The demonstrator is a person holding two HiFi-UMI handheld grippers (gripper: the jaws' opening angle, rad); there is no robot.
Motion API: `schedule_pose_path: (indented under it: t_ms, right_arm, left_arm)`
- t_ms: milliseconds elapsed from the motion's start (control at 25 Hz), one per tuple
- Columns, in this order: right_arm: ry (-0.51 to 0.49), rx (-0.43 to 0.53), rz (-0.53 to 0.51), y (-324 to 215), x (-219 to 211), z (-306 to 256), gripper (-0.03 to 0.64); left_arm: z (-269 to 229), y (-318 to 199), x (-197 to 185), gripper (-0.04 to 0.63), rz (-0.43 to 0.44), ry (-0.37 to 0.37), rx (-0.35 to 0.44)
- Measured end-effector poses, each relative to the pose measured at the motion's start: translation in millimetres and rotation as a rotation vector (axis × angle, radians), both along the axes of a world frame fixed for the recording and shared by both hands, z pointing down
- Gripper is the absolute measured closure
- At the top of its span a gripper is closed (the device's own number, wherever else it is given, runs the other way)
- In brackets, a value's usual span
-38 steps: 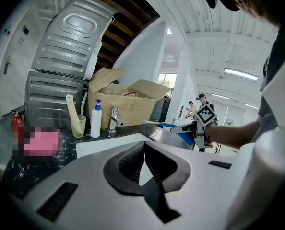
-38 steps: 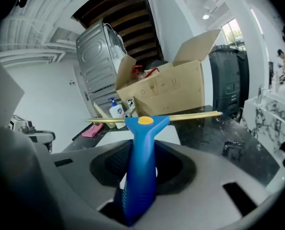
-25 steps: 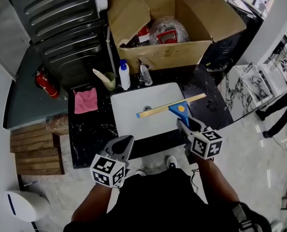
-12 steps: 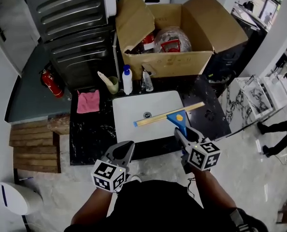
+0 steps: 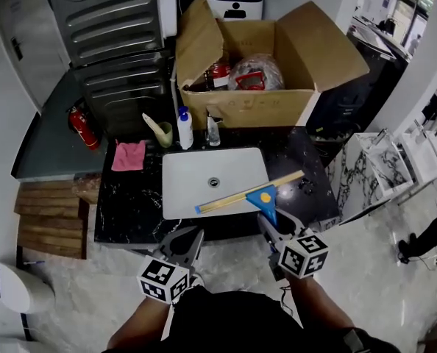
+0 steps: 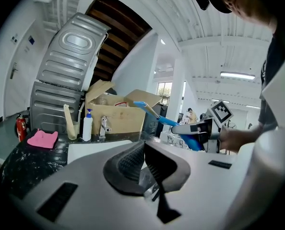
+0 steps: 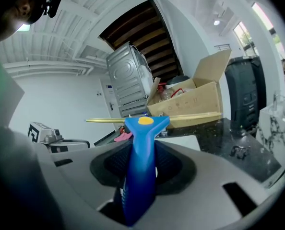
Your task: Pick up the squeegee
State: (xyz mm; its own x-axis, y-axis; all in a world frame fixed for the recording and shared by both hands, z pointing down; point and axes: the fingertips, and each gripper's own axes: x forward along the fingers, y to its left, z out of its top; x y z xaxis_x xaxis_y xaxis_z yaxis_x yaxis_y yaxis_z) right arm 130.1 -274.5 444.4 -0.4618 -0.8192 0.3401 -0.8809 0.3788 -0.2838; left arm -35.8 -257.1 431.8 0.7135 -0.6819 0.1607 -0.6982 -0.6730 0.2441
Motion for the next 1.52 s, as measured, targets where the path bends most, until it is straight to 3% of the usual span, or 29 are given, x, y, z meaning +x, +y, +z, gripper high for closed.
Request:
schedule_pose_path:
  t_ms: [200,440,640,960,1520]
  right_arm:
    - [-0.047,0.006,-0.008,22,21,-2,0.478]
    - [-0.036,0.011,-0.053,49,41,-2,0.477]
    - [-0.062,0.031,-0.111,71,49,1,0.477]
    - [-0.078,0.034,-0.170,94,57,7,0.477]
    - [-0.055,0.083,-0.085,100,45,-20,0.477]
  left_arm:
    - [-5,28,13,0.578,-0.048,0.009,0.006]
    - [-6,60,31,0.578,-0.097,0.002,0.013]
    - [-6,86,44,0.578,-0.127,0.049,-0.007]
    - [4,118,53,0.578,-0.175,0.007,-0.012]
    - [-32,92,47,0.578,-0.078,-0.001,0.069]
